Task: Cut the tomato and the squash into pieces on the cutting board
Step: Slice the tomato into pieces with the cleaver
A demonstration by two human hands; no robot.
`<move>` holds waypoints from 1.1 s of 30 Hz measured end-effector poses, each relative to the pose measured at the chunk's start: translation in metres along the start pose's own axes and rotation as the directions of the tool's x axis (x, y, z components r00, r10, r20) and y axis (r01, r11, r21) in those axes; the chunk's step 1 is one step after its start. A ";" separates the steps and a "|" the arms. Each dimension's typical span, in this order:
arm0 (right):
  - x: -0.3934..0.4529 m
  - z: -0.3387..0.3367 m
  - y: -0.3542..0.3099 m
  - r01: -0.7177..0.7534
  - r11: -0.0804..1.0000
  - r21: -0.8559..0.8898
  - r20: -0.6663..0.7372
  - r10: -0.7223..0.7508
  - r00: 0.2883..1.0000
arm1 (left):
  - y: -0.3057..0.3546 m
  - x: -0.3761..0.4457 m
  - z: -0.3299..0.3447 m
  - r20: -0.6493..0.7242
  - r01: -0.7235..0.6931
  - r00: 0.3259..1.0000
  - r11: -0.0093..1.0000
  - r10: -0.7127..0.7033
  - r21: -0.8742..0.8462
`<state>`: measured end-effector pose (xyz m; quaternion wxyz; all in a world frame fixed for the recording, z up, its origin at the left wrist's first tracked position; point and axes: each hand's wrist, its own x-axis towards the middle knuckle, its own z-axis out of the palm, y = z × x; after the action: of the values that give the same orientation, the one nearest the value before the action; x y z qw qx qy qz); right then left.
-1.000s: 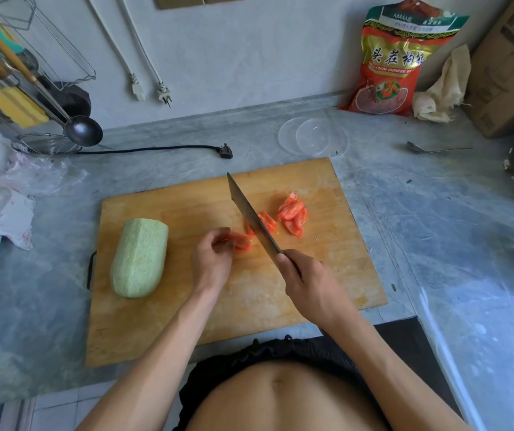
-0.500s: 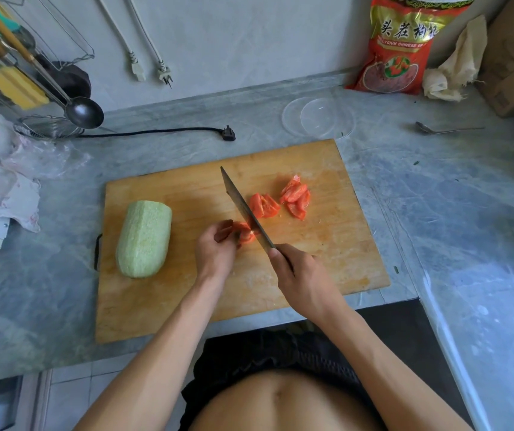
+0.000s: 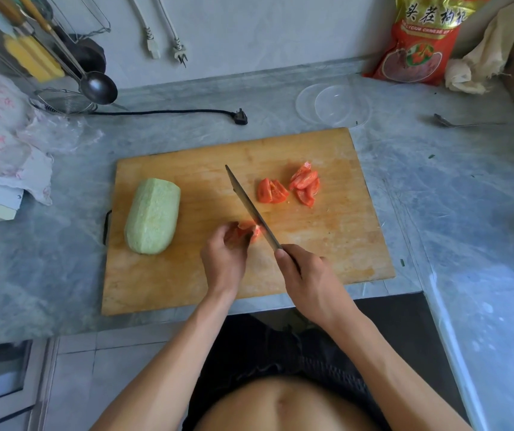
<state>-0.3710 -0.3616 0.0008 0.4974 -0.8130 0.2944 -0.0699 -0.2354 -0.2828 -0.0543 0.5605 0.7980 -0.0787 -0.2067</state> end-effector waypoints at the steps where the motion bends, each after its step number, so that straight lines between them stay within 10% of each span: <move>1: -0.003 -0.001 0.000 0.000 1.000 0.000 0.007 0.000 1.000 | 0.000 0.000 0.001 -0.016 0.031 0.999 0.999 -0.031 -0.029; 33: 0.014 0.006 0.003 -0.031 0.999 -0.008 0.051 0.031 0.998 | -0.013 0.015 0.005 -0.037 0.177 0.982 0.968 -0.186 -0.177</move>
<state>-0.3584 -0.3658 -0.0073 0.5027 -0.8118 0.2944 -0.0405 -0.2251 -0.2874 -0.0715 0.6084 0.7553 0.0279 -0.2421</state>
